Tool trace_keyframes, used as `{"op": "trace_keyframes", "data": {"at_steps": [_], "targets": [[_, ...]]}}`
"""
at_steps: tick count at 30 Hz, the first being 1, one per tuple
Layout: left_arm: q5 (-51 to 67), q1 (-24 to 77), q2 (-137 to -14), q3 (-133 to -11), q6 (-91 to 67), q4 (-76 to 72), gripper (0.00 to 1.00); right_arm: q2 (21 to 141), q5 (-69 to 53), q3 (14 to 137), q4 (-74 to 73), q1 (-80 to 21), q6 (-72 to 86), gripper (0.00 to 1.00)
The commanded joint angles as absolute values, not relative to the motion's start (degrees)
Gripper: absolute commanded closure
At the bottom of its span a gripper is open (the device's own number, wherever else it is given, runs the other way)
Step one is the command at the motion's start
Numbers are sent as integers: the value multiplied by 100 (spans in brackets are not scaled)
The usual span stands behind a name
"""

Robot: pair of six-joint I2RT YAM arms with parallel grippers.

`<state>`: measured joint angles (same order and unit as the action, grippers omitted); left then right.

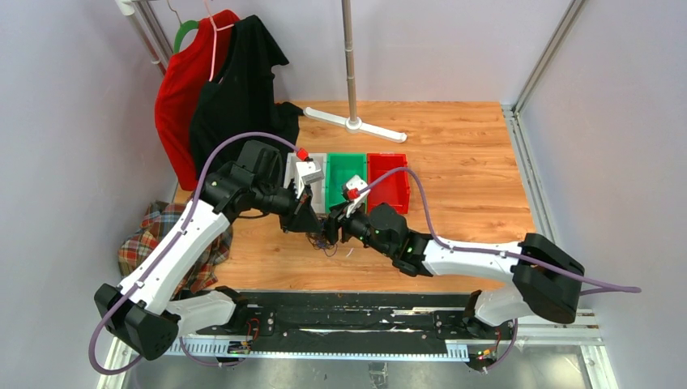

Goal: Untangle the cables

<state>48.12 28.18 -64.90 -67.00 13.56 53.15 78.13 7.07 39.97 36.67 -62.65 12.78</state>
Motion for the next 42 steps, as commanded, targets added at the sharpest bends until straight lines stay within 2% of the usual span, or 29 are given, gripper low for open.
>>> {"op": "trace_keyframes", "data": {"at_steps": [1,5,18,27,32,35,38,42], "targets": [[5481,2813,-6351,-6953,1067,5423,99,8071,986,3813,4281,-6317,1569,44],[5614,2817,-6264,-7046,967,5414,99,8090,1155,3356,4583,-6301,1889,48],[5541,2813,-6197,-7769,945,5658,99,8236,1705,2108,4810,-6132,2627,70],[4427,2804,-6174,-8669,1561,6126,100,8098,2105,1656,4671,-6074,2796,74],[4166,2804,-6131,-8460,1683,6126,100,6999,2078,2010,3913,-6074,2318,61],[4132,2811,-6143,-8339,1729,6126,100,6403,1877,2513,3009,-6073,1975,49],[4063,2812,-6170,-8306,1806,6126,99,6143,1532,3033,2490,-6086,1740,45],[4112,2814,-6210,-8283,1774,6126,100,6192,1109,3460,2504,-6235,1564,42]]}}
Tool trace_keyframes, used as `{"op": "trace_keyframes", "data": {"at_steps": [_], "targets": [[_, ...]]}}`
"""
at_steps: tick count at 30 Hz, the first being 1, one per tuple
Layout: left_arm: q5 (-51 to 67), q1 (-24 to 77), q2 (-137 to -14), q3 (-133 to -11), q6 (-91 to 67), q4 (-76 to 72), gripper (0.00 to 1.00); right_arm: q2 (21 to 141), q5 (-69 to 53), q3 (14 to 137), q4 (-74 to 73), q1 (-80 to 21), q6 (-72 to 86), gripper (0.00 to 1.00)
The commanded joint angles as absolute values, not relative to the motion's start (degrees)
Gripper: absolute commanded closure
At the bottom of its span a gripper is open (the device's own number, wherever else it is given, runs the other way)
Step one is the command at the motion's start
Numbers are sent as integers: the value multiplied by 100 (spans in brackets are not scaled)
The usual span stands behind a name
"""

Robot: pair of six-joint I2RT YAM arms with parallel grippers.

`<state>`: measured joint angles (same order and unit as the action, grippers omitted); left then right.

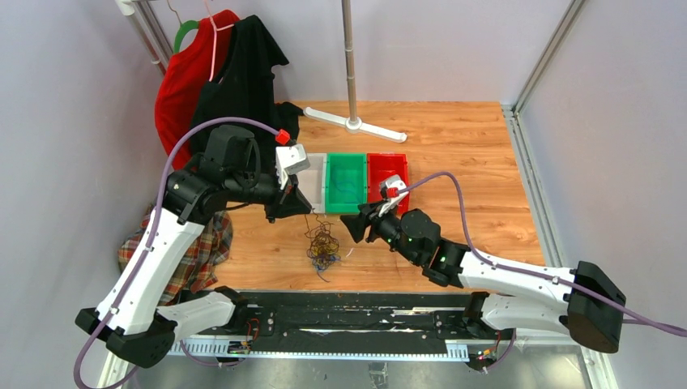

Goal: Untangle the cables

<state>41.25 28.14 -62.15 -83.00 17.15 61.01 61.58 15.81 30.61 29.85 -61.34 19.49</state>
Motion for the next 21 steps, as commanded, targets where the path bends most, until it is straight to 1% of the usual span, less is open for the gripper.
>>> {"op": "trace_keyframes", "data": {"at_steps": [1,9,17,21], "targets": [[4125,2813,-6210,-8273,1758,6126,99,6275,1031,3574,2538,-6299,1495,42],[4096,2813,-6142,-8260,1728,6125,99,6905,725,4263,2772,-6608,1150,40],[4178,2813,-6119,-8284,1662,6124,99,7325,662,4329,3100,-6605,1177,40],[4272,2813,-6139,-8346,1590,6126,99,7652,771,4337,3492,-6601,1187,40]]}}
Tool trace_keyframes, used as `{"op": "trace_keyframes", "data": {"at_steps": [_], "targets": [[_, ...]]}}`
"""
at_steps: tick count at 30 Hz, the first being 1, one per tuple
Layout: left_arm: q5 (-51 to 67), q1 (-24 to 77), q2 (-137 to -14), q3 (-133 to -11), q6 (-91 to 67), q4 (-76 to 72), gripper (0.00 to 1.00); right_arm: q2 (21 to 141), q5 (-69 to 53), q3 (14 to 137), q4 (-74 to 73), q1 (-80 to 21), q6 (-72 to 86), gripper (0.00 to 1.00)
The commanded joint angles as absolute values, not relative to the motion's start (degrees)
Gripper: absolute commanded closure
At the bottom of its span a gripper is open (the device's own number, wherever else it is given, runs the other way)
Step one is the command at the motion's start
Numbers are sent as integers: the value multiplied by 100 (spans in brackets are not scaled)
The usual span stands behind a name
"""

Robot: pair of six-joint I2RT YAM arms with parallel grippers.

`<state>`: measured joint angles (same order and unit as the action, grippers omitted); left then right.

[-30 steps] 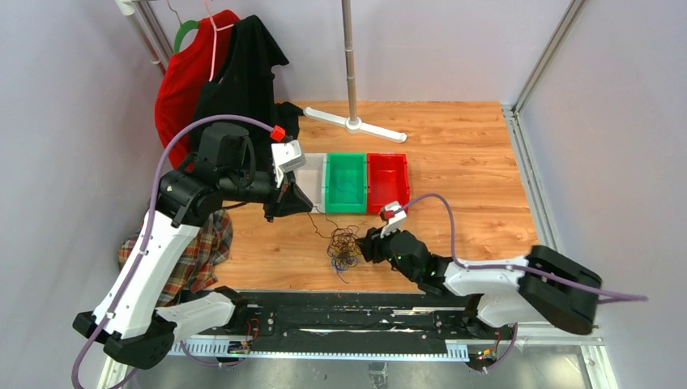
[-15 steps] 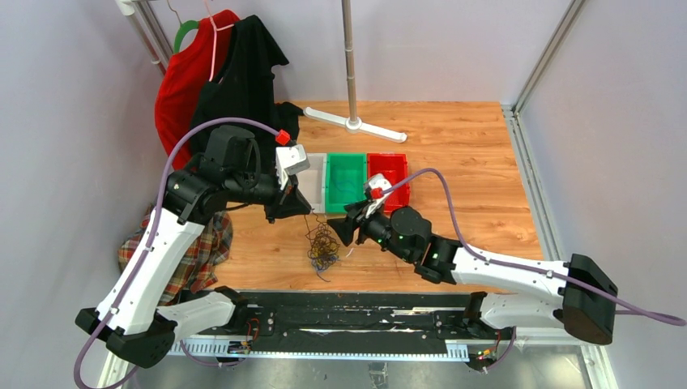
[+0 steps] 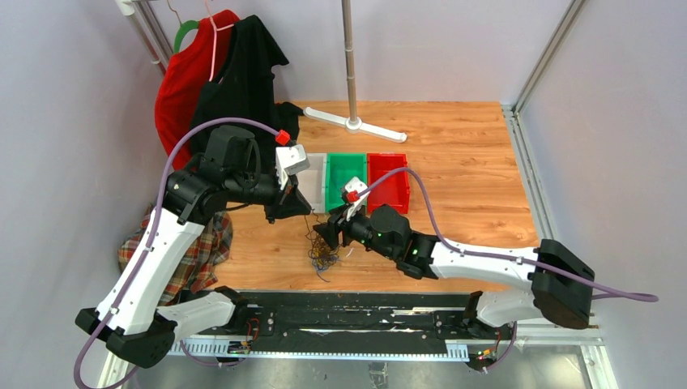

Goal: Untangle the cables

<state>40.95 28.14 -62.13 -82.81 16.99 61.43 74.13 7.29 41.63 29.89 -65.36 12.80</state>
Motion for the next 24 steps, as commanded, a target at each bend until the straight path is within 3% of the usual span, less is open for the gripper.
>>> {"op": "trace_keyframes", "data": {"at_steps": [1,15,24], "targets": [[4305,2813,-6138,-8373,1560,6126,99,7766,807,4393,3523,-6601,1182,40],[4741,2813,-6232,-9394,910,6119,100,9319,1114,4080,4195,-6399,1588,52],[3980,2813,-6494,-10712,1004,6113,100,9479,1436,3053,4589,-6400,2010,54]]}}
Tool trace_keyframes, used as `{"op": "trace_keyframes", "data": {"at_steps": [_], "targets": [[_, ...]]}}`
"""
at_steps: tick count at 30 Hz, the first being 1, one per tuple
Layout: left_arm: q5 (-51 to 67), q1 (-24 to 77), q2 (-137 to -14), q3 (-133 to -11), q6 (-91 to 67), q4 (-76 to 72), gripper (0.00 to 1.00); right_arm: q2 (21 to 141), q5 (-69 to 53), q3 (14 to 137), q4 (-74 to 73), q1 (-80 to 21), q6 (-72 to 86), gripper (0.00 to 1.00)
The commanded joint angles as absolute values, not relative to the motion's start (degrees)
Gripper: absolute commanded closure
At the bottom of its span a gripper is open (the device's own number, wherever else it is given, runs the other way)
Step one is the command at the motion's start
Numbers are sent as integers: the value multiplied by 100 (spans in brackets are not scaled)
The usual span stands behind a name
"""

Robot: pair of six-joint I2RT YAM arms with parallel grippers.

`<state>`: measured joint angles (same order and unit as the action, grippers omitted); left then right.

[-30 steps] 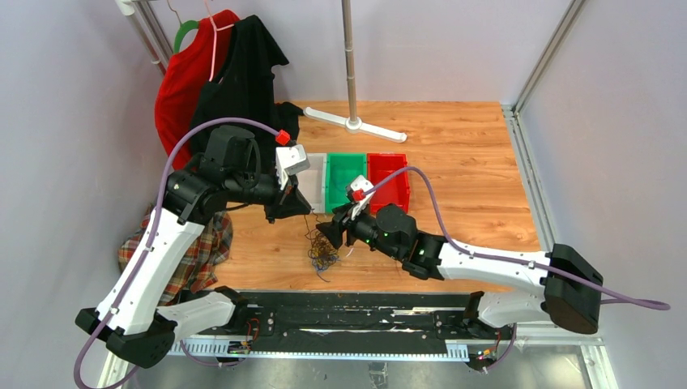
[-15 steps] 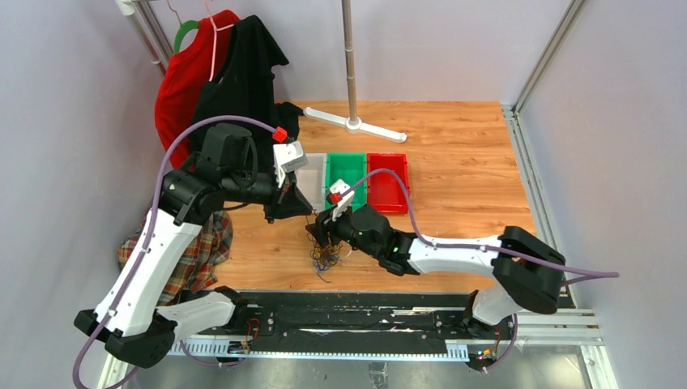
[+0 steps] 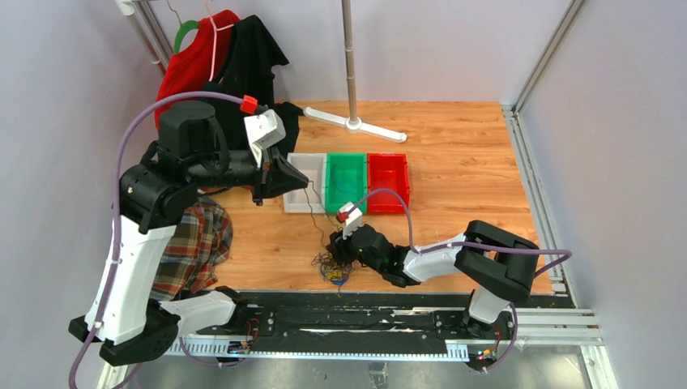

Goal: Untangle the cables

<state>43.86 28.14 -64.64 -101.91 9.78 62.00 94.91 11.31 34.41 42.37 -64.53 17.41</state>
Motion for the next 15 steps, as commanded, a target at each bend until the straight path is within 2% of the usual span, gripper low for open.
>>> {"op": "trace_keyframes", "data": {"at_steps": [1,15], "targets": [[3802,2813,-6503,-10825,1065,6118,100,9461,1467,2951,4651,-6399,2049,54],[1975,2813,-6753,-12180,1764,5694,99,9292,1787,2021,5055,-6398,2473,55]]}}
